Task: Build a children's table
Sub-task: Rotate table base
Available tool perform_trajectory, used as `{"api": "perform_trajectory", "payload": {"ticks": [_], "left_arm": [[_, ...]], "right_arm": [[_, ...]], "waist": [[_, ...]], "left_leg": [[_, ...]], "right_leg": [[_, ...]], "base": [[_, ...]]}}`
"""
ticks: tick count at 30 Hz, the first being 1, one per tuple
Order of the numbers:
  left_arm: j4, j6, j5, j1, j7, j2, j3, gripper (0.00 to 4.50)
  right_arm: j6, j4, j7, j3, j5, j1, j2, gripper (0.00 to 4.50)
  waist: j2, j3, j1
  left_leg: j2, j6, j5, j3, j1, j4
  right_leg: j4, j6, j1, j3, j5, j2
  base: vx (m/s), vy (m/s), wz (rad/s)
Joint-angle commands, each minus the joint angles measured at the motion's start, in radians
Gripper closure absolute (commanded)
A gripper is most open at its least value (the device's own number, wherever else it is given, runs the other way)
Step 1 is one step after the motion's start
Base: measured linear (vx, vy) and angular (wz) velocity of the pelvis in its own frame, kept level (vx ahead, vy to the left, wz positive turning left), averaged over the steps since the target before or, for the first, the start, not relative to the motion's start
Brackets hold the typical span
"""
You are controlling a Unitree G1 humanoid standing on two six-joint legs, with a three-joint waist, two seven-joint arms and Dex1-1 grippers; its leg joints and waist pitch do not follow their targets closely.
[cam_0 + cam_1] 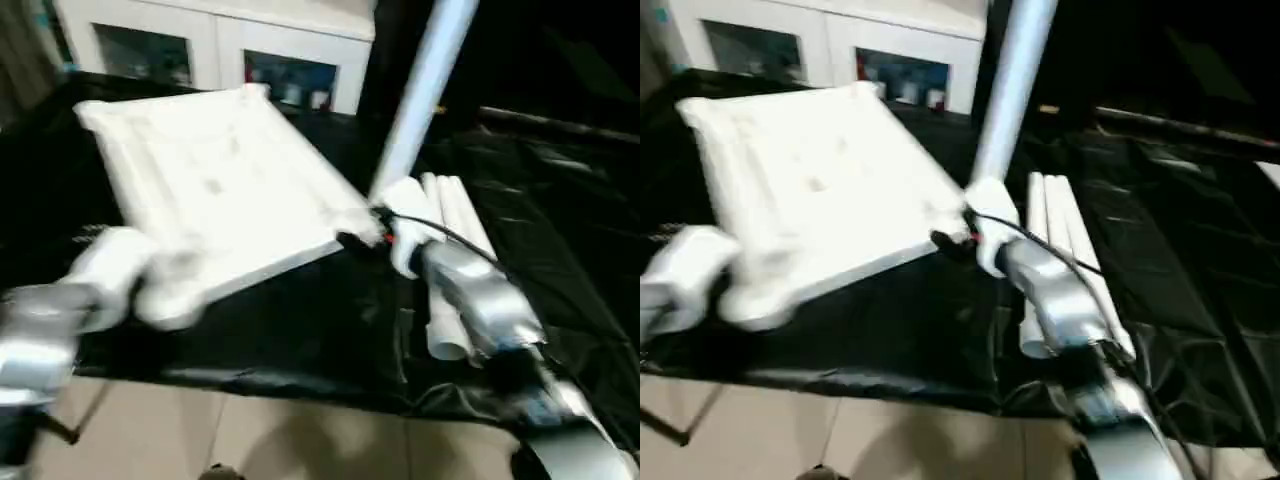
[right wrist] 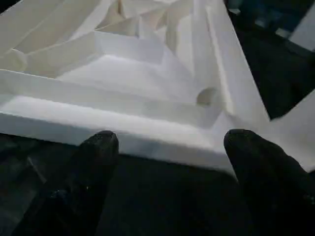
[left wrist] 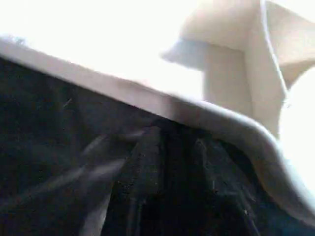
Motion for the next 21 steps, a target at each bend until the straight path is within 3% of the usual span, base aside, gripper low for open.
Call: {"api": "perform_trajectory", "payload": {"ticks": [1, 2, 3, 4, 6, 7, 8, 9, 10, 12, 13, 14, 15, 16, 19, 20, 21], "left_arm": [[0.027, -0.045, 0.005, -0.032, 0.014, -0.038, -0.046, 3.58], [0.071, -0.08, 0.018, -0.065, 0.032, -0.077, -0.07, 3.58], [0.089, -0.096, 0.024, -0.078, 0.04, -0.091, -0.08, 3.58], [0.108, -0.11, 0.032, -0.092, 0.049, -0.104, -0.09, 3.58], [0.176, -0.156, 0.05, -0.138, 0.073, -0.144, -0.12, 3.58], [0.203, -0.174, 0.056, -0.156, 0.082, -0.159, -0.132, 3.58], [0.236, -0.198, 0.06, -0.179, 0.09, -0.179, -0.145, 3.58], [0.269, -0.221, 0.066, -0.202, 0.099, -0.196, -0.156, 3.58], [0.308, -0.248, 0.079, -0.229, 0.113, -0.208, -0.169, 3.58], [0.36, -0.275, 0.095, -0.265, 0.134, -0.223, -0.181, 3.58], [0.379, -0.286, 0.1, -0.281, 0.141, -0.225, -0.182, 3.58], [0.392, -0.298, 0.102, -0.291, 0.145, -0.223, -0.182, 3.58], [0.395, -0.304, 0.104, -0.298, 0.142, -0.213, -0.18, 3.58], [0.396, -0.308, 0.104, -0.3, 0.139, -0.208, -0.179, 3.58], [0.314, -0.31, 0.066, -0.267, 0.064, -0.155, -0.154, 3.58], [0.299, -0.312, 0.054, -0.26, 0.043, -0.146, -0.149, 3.53], [0.266, -0.311, 0.037, -0.246, 0.009, -0.124, -0.139, 3.51]], "right_arm": [[0.088, -0.079, -0.01, -0.015, 0.004, 0.017, -0.021, 0.66], [0.142, -0.129, -0.015, -0.02, 0.009, 0.037, -0.032, 0.66], [0.167, -0.152, -0.019, -0.022, 0.012, 0.045, -0.035, 0.66], [0.189, -0.171, -0.027, -0.027, 0.013, 0.051, -0.036, 0.66], [0.241, -0.216, -0.042, -0.036, 0.014, 0.064, -0.039, 0.66], [0.255, -0.228, -0.046, -0.04, 0.014, 0.068, -0.04, 0.66], [0.268, -0.24, -0.054, -0.045, 0.013, 0.072, -0.04, 0.66], [0.28, -0.251, -0.061, -0.051, 0.012, 0.075, -0.041, 0.66], [0.297, -0.266, -0.069, -0.058, 0.012, 0.078, -0.043, 0.66], [0.322, -0.288, -0.083, -0.066, 0.011, 0.082, -0.046, 0.66], [0.331, -0.3, -0.087, -0.067, 0.008, 0.084, -0.051, 0.66], [0.343, -0.313, -0.091, -0.068, 0.006, 0.086, -0.055, 0.66], [0.357, -0.324, -0.103, -0.074, 0.001, 0.086, -0.057, 0.66], [0.366, -0.329, -0.109, -0.078, -0.001, 0.084, -0.058, 0.66], [0.462, -0.315, -0.173, -0.145, -0.002, 0.053, -0.036, 0.66], [0.48, -0.311, -0.18, -0.16, 0.003, 0.046, -0.03, 0.5], [0.513, -0.302, -0.197, -0.184, 0.006, 0.033, -0.023, 0.4]], "waist": [[0.037, -0.068, -0.006], [0.037, -0.066, -0.009], [0.045, -0.069, -0.005], [0.041, -0.07, -0.006], [0.056, -0.072, -0.009], [0.058, -0.071, -0.01], [0.053, -0.074, -0.011], [0.054, -0.073, -0.011], [0.067, -0.072, -0.011], [0.061, -0.076, -0.014], [0.07, -0.078, -0.015], [0.065, -0.078, -0.02], [0.073, -0.079, -0.021], [0.07, -0.078, -0.024], [0.067, -0.079, -0.032], [0.072, -0.08, -0.035], [0.062, -0.078, -0.038]], "left_leg": [[0.018, -0.051, -0.308, -0.013, 0.033, -0.071], [0.017, -0.048, -0.314, -0.012, 0.031, -0.07], [0.016, -0.048, -0.304, -0.016, 0.027, -0.071], [0.017, -0.048, -0.299, -0.015, 0.026, -0.07], [0.017, -0.054, -0.277, -0.02, 0.02, -0.071], [0.014, -0.053, -0.278, -0.018, 0.021, -0.07], [0.016, -0.057, -0.282, -0.02, 0.023, -0.067], [0.014, -0.055, -0.273, -0.019, 0.019, -0.067], [0.012, -0.056, -0.275, -0.02, 0.02, -0.067], [0.012, -0.053, -0.256, -0.02, 0.017, -0.064], [0.012, -0.054, -0.248, -0.021, 0.016, -0.063], [0.01, -0.048, -0.237, -0.019, 0.013, -0.061], [0.011, -0.045, -0.225, -0.02, 0.013, -0.06], [0.01, -0.042, -0.218, -0.018, 0.013, -0.059], [0.011, -0.04, -0.191, -0.019, 0.01, -0.059], [0.011, -0.04, -0.181, -0.018, 0.011, -0.058], [0.012, -0.04, -0.187, -0.015, 0.012, -0.058]], "right_leg": [[-0.079, -0.122, 0.031, 0.041, -0.261, -0.043], [-0.08, -0.124, 0.031, 0.043, -0.268, -0.043], [-0.08, -0.117, 0.036, 0.042, -0.281, -0.045], [-0.08, -0.116, 0.035, 0.042, -0.277, -0.047], [-0.075, -0.114, 0.041, 0.041, -0.267, -0.05], [-0.083, -0.108, 0.039, 0.041, -0.268, -0.044], [-0.077, -0.114, 0.04, 0.04, -0.254, -0.047], [-0.08, -0.113, 0.042, 0.04, -0.252, -0.047], [-0.08, -0.111, 0.041, 0.04, -0.251, -0.045], [-0.077, -0.118, 0.047, 0.04, -0.217, -0.046], [-0.072, -0.124, 0.049, 0.04, -0.204, -0.048], [-0.073, -0.127, 0.051, 0.04, -0.196, -0.047], [-0.072, -0.132, 0.052, 0.04, -0.191, -0.048], [-0.074, -0.134, 0.052, 0.04, -0.186, -0.046], [-0.068, -0.149, 0.054, 0.04, -0.183, -0.047], [-0.065, -0.16, 0.052, 0.041, -0.174, -0.046], [-0.067, -0.163, 0.05, 0.04, -0.177, -0.044]], "base": [[0.0, 0.0, 0.0], [0.0, 0.0, 0.0], [0.0, 0.0, 0.0], [0.0, 0.0, 0.0], [0.0, 0.0, 0.0], [0.0, 0.0, 0.0], [0.0, 0.0, 0.0], [0.0, 0.0, 0.0], [0.0, 0.0, 0.0], [0.0, 0.0, 0.0], [0.0, 0.0, 0.0], [0.0, 0.0, 0.0], [0.0, 0.0, 0.0], [0.0, 0.0, 0.0], [0.0, 0.0, 0.0], [0.0, 0.0, 0.0], [0.0, 0.0, 0.0]]}}
